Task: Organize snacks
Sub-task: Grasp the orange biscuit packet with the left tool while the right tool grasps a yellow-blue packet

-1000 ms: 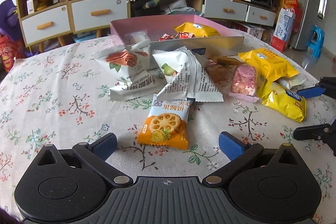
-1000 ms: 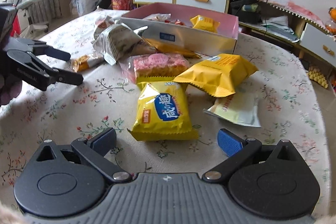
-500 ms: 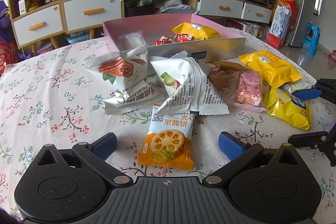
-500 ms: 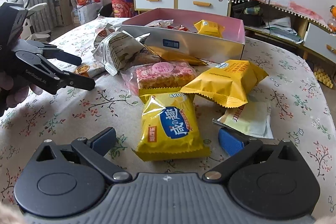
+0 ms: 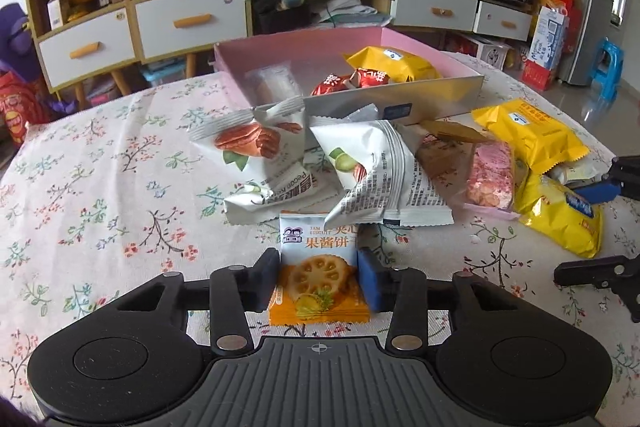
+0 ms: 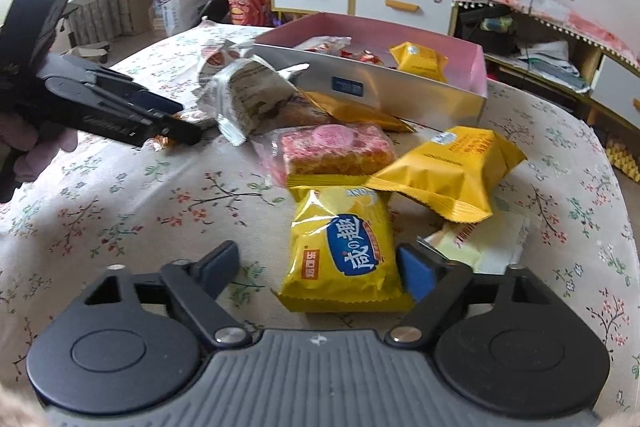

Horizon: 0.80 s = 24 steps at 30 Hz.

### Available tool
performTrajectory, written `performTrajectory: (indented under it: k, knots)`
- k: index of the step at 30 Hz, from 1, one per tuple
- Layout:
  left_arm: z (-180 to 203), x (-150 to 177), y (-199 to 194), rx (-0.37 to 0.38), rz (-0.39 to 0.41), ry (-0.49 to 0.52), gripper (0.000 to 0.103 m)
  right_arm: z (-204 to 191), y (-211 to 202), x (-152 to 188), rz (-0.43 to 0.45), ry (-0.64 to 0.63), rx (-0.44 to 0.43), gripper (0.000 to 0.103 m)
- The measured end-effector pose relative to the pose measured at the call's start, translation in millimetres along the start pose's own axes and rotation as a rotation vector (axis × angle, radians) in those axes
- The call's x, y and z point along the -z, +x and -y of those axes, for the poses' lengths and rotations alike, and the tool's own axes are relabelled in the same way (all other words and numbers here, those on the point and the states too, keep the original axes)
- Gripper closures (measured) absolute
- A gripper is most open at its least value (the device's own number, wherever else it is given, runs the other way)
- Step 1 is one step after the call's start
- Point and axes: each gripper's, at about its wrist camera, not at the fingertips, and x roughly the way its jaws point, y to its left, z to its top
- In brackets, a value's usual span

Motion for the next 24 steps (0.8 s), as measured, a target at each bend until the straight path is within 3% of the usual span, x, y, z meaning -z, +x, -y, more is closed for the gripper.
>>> performTrajectory:
  k: [3,6,24]
  knots:
    - [-3.4,-0.5,-2.6,0.010,-0.019,-0.023,0.067,-3.2,-1.0,-1.6,-0.002,-0.010,-0.016,0.041]
    - [-6.1,1.2,-6.3,0.008,-0.034,-0.044,0.067,-7.6,-1.5,-4.1,-0.005,-0.021,-0.015,0.050]
    - [-19.5,-1.4,-32.1,-0.028,-0.047,-0.113,0.067,-22.3,-6.7,-24.6,0.020,-0.033,-0.073,0.060]
